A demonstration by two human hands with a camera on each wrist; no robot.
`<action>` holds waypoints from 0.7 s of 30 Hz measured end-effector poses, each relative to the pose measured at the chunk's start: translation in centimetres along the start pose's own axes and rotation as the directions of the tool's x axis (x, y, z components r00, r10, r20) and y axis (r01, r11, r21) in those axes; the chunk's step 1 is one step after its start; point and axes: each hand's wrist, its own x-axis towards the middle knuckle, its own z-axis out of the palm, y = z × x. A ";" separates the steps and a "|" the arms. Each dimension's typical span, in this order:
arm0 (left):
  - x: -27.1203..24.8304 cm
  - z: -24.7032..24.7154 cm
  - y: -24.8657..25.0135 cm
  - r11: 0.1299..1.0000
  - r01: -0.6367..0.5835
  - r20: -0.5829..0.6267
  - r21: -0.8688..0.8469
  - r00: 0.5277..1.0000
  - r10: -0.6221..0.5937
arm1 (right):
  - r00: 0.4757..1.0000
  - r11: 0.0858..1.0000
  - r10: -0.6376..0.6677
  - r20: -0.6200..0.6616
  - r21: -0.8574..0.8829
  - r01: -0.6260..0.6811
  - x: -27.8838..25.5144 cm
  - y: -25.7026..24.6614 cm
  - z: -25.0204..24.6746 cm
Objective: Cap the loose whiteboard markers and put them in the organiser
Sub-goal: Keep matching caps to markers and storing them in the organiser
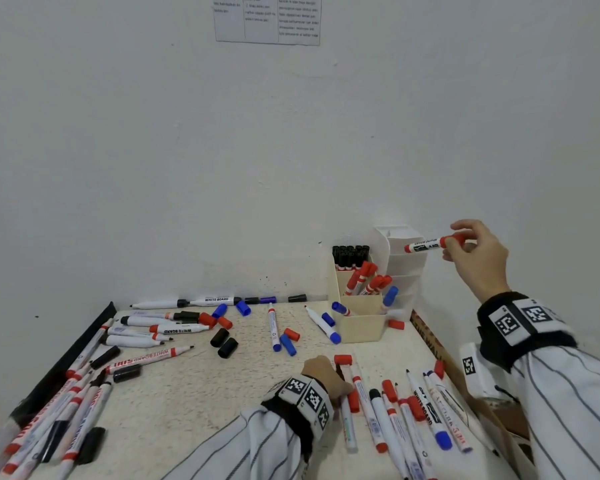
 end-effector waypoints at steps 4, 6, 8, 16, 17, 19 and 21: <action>0.5 -0.4 -0.2 0.982 0.067 0.104 -0.176 0.993 -0.049 | 0.998 0.995 0.044 0.049 -0.093 -0.040 0.7 1.5 1.9; 0.6 -0.8 -0.5 0.966 0.080 0.106 -0.245 0.993 -0.056 | 0.997 0.994 0.060 0.053 -0.099 -0.055 1.0 2.0 2.9; 0.8 -1.4 -0.9 0.955 0.057 0.053 -0.290 0.998 -0.044 | 0.999 0.992 0.041 0.029 -0.121 -0.038 1.1 2.2 3.7; 1.4 -4.1 -2.9 0.930 0.002 -0.072 -0.368 0.997 -0.030 | 0.999 0.971 0.047 0.010 -0.236 -0.044 1.4 2.9 5.9; 1.4 -4.4 -3.2 0.923 -0.006 -0.071 -0.385 0.997 -0.023 | 0.999 0.970 0.039 0.013 -0.241 -0.034 1.3 2.8 6.0; 1.6 -4.7 -3.8 0.915 -0.020 -0.087 -0.402 0.996 -0.017 | 0.999 0.964 0.038 0.017 -0.264 -0.033 1.3 2.9 6.2; 1.5 -5.0 -4.4 0.901 -0.035 -0.103 -0.431 0.995 -0.011 | 0.998 0.957 0.054 0.019 -0.287 -0.046 1.2 2.7 6.3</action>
